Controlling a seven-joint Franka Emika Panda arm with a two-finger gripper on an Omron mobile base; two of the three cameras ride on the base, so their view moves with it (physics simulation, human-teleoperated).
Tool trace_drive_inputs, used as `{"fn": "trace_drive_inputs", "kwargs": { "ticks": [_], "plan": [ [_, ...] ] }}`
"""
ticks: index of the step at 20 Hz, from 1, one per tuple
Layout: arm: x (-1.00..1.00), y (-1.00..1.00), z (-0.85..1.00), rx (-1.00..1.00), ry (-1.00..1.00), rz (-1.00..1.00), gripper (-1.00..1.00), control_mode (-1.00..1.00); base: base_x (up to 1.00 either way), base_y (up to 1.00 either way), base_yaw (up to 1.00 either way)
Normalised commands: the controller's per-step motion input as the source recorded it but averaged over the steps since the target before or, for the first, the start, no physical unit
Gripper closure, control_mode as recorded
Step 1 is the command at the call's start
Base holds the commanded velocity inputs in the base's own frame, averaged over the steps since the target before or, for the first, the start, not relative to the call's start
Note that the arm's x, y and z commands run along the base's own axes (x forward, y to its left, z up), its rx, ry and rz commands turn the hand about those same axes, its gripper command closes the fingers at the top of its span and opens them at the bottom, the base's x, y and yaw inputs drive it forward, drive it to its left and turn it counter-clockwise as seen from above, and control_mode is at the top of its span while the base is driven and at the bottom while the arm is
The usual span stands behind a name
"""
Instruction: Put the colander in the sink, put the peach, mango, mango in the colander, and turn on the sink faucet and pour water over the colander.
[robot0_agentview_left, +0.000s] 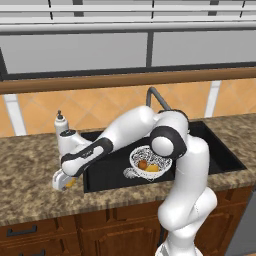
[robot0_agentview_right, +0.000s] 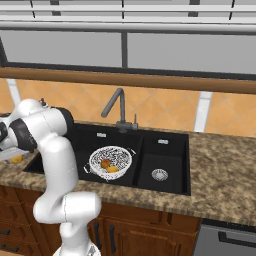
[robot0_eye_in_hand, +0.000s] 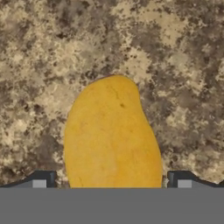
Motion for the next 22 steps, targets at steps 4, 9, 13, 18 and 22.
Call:
{"fn": "trace_drive_inputs", "kwargs": {
  "ticks": [4, 9, 13, 18, 22],
  "plan": [
    [0.09, 0.08, -0.01, 0.0, -0.04, 0.0, -1.0, -1.0, 0.0, 0.0, 0.0],
    [0.0, 0.0, 0.0, 0.0, 0.0, 0.0, -1.0, -1.0, 0.0, 0.0, 0.0],
    [0.0, 0.0, 0.0, 0.0, 0.0, 0.0, 1.0, -1.0, 0.0, 0.0, 0.0],
    [0.0, 0.0, 0.0, 0.0, 0.0, 0.0, 1.0, -1.0, 0.0, 0.0, 0.0],
    [0.0, 0.0, -0.03, 0.0, 0.0, 0.0, 1.0, -1.0, 0.0, 0.0, 0.0]
  ]
}}
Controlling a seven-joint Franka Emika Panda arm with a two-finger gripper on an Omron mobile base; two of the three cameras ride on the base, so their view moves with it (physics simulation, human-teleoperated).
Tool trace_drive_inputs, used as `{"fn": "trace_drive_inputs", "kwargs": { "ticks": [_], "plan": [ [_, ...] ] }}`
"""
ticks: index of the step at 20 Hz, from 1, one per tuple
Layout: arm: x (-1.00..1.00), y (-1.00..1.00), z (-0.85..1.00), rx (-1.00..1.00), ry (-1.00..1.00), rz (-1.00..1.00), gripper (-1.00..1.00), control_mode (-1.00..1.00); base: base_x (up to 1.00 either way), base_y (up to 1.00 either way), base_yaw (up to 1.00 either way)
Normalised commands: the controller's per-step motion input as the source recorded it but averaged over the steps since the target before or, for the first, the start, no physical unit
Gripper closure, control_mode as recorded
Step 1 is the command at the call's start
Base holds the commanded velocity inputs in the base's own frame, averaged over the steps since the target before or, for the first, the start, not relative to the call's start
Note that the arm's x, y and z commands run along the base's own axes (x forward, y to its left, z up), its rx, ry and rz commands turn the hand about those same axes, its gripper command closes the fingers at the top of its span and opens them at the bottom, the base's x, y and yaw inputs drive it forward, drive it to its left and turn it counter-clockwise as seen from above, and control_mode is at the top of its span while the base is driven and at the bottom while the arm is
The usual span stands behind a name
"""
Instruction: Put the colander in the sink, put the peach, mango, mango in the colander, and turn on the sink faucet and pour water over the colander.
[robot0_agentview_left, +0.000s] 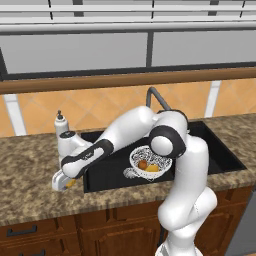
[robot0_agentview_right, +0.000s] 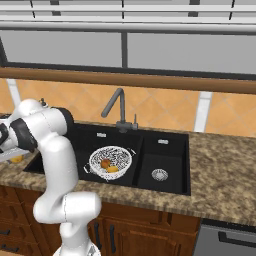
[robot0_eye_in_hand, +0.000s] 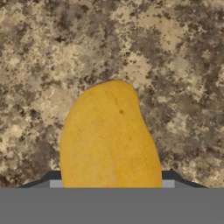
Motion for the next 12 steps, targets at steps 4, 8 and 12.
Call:
{"fn": "trace_drive_inputs", "kwargs": {
  "ticks": [4, 8, 12],
  "plan": [
    [-0.25, -0.09, -0.01, 0.0, 0.0, 0.0, 1.0, -1.0, 0.0, 0.0, 0.0],
    [-0.33, -0.71, 0.32, 0.0, 0.02, -0.04, 1.0, -1.0, 0.0, 0.0, 0.0],
    [-0.09, -0.9, 0.4, 0.0, 0.06, -0.07, 1.0, -1.0, 0.0, 0.0, 0.0]
  ]
}}
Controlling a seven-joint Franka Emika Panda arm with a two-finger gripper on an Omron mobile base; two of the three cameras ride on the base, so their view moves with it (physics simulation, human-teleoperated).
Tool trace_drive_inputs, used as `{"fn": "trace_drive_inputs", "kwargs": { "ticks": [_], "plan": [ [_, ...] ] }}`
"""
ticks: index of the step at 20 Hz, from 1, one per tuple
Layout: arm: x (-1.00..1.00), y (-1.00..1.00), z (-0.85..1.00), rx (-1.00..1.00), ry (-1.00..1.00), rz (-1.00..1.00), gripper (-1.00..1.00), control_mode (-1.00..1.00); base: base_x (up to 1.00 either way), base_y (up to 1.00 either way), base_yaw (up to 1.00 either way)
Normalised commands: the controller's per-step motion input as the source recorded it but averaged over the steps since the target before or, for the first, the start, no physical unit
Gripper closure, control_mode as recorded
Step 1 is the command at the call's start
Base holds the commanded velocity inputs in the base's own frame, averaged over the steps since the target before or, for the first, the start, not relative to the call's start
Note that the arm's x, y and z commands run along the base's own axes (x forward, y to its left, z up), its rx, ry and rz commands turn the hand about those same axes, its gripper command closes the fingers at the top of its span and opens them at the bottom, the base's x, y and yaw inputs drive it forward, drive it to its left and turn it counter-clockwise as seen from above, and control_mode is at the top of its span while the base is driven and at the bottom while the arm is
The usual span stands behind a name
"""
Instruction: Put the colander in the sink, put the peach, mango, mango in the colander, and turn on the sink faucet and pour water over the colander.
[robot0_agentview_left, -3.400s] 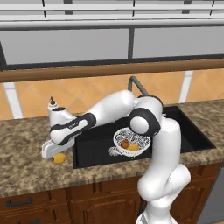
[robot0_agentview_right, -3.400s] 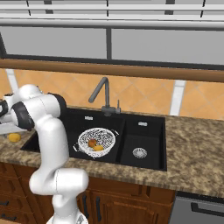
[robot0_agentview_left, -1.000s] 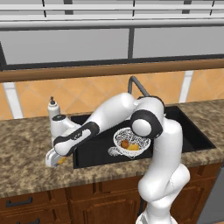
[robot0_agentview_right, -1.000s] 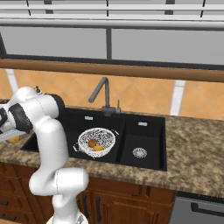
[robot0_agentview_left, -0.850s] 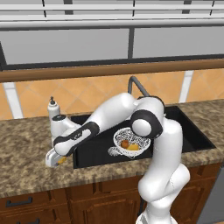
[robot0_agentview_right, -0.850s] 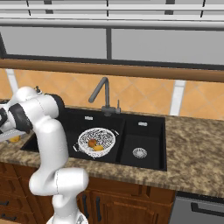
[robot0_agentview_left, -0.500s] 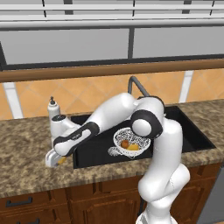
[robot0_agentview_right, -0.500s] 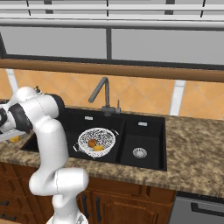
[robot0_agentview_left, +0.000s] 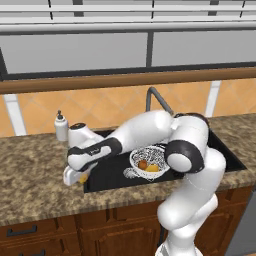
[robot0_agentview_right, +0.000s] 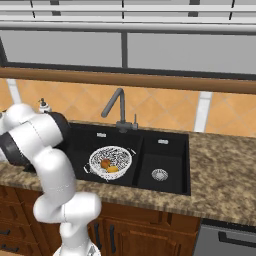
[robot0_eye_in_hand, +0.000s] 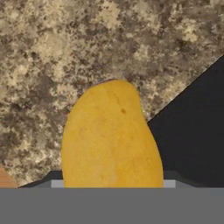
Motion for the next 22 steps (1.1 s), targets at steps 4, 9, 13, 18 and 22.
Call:
{"fn": "trace_drive_inputs", "kwargs": {
  "ticks": [4, 9, 13, 18, 22],
  "plan": [
    [-0.01, -0.98, 0.17, 0.0, 0.01, -0.1, 1.0, -1.0, 0.0, 0.0, 0.0],
    [0.0, -0.98, 0.0, 0.0, 0.0, -0.11, 1.0, -1.0, 0.0, 0.0, 0.0],
    [0.0, -0.85, 0.0, 0.0, 0.0, -0.13, 1.0, -1.0, 0.0, 0.0, 0.0],
    [0.14, -0.62, 0.0, 0.0, 0.0, -0.18, 1.0, -1.0, 0.0, 0.0, 0.0],
    [0.31, -0.29, 0.0, 0.0, 0.0, -0.24, 1.0, -1.0, 0.0, 0.0, 0.0]
  ]
}}
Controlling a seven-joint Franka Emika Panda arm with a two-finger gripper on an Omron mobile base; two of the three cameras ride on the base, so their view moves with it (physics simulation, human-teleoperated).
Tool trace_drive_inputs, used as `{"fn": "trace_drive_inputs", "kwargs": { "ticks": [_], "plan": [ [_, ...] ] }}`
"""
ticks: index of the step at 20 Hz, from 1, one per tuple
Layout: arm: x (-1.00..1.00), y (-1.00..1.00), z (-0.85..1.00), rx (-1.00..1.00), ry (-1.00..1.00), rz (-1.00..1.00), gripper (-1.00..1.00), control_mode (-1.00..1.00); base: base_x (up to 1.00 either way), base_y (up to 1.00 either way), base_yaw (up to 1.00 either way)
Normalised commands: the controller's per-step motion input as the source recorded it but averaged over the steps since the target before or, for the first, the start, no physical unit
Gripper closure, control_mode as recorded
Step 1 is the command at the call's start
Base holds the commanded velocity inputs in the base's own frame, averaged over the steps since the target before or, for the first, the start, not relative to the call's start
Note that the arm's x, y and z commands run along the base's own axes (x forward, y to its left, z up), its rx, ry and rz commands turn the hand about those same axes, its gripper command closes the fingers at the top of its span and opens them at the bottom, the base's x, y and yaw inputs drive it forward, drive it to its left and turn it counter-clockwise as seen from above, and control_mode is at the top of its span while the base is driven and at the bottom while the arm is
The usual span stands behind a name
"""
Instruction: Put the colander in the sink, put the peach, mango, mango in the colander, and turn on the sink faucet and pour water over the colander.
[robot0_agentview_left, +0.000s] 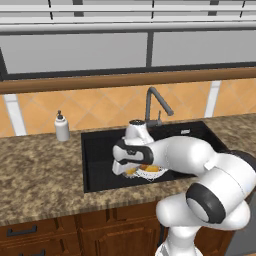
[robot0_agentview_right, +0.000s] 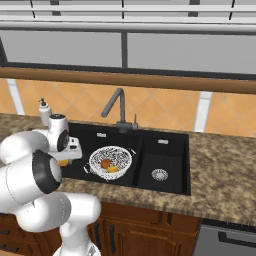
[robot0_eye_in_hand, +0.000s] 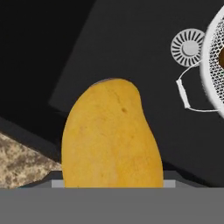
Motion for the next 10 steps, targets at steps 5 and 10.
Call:
{"fn": "trace_drive_inputs", "kwargs": {
  "ticks": [5, 10],
  "plan": [
    [0.35, -0.19, 0.0, 0.0, 0.05, -0.29, 1.0, -1.0, 0.0, 0.0, 0.0],
    [0.38, -0.14, 0.0, -0.03, 0.05, -0.3, 1.0, -1.0, 0.0, 0.0, 0.0]
  ]
}}
